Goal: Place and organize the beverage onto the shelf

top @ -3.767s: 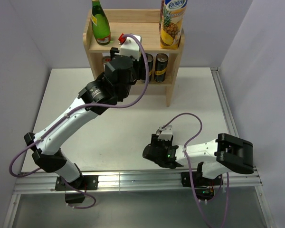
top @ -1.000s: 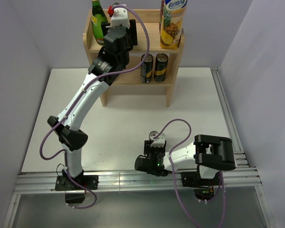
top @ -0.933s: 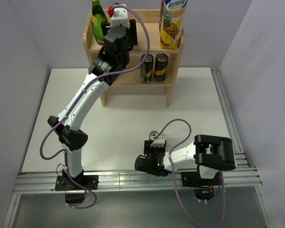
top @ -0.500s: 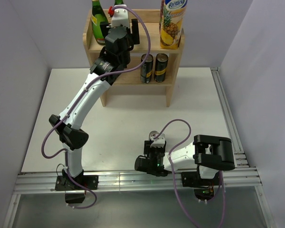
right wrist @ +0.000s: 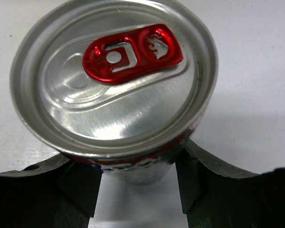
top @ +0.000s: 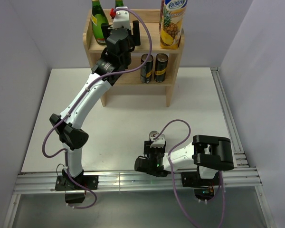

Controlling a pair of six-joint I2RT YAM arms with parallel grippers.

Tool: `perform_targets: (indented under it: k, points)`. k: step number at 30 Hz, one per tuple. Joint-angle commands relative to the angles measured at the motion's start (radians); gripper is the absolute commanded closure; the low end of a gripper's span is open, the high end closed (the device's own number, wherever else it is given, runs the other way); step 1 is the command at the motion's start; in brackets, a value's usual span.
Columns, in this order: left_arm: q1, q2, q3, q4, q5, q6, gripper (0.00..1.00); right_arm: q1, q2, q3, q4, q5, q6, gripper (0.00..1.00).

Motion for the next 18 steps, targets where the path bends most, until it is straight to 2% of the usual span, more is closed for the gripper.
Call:
perform_targets:
  k: [1,8,10,15,18]
  points:
    - [0.001,-0.009,-0.003,0.047,-0.005,-0.001,0.10,0.009,0.071,-0.032,-0.003,-0.317,0.081,1.00]
    - [0.001,-0.026,-0.037,0.053,-0.004,-0.012,0.09,0.009,0.072,-0.031,0.002,-0.319,0.075,1.00]
    - [0.001,-0.035,-0.057,0.050,-0.002,-0.029,0.03,0.009,0.077,-0.029,-0.003,-0.317,0.077,1.00]
    - [-0.005,-0.101,-0.187,0.100,-0.008,-0.047,0.01,0.008,0.075,-0.028,0.000,-0.316,0.075,1.00]
    - [-0.017,-0.121,-0.210,0.104,-0.027,-0.041,0.01,0.008,0.075,-0.029,0.000,-0.317,0.075,1.00]
